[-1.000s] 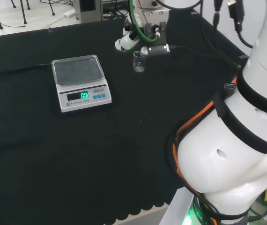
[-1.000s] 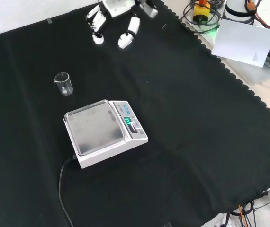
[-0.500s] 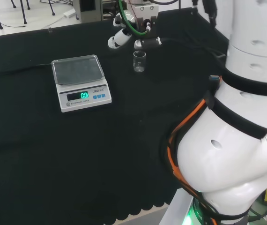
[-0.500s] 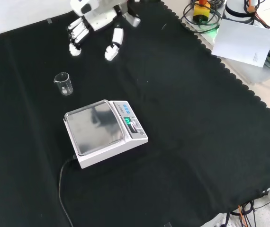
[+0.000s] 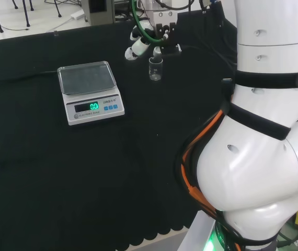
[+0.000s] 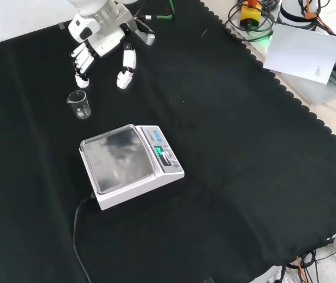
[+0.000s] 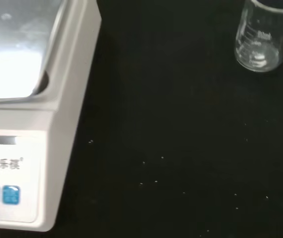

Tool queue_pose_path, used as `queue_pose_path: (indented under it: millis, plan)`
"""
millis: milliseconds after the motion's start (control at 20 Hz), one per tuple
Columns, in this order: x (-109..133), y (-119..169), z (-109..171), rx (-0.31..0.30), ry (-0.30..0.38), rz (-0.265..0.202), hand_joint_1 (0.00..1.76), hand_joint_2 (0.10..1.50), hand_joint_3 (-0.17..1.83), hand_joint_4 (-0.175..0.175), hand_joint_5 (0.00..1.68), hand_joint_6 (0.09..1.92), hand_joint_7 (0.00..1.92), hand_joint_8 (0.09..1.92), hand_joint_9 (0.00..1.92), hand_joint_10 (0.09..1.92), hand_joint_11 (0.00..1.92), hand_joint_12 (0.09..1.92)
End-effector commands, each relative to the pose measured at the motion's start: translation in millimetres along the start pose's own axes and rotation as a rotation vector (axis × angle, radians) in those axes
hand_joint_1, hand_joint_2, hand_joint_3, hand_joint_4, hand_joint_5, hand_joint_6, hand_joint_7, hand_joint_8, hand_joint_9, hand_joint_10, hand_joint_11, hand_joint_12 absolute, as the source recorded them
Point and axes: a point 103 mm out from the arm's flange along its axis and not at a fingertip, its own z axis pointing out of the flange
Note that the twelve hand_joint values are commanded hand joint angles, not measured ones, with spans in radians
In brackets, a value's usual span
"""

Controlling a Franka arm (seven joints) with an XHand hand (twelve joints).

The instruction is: Pick up the beaker.

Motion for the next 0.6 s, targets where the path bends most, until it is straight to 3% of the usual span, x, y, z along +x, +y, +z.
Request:
queue_pose_path:
  millis: [50, 600]
  plan:
    - [-21, 16, 5, 0.034, 0.028, 0.006, 0.62, 0.76, 0.46, -0.025, 0.31, 0.39, 0.22, 0.77, 0.24, 0.89, 0.00, 1.45]
    - [-43, 55, 10, 0.081, 0.032, 0.019, 0.63, 0.76, 0.46, -0.026, 0.32, 0.39, 0.22, 0.76, 0.24, 0.89, 0.00, 1.46]
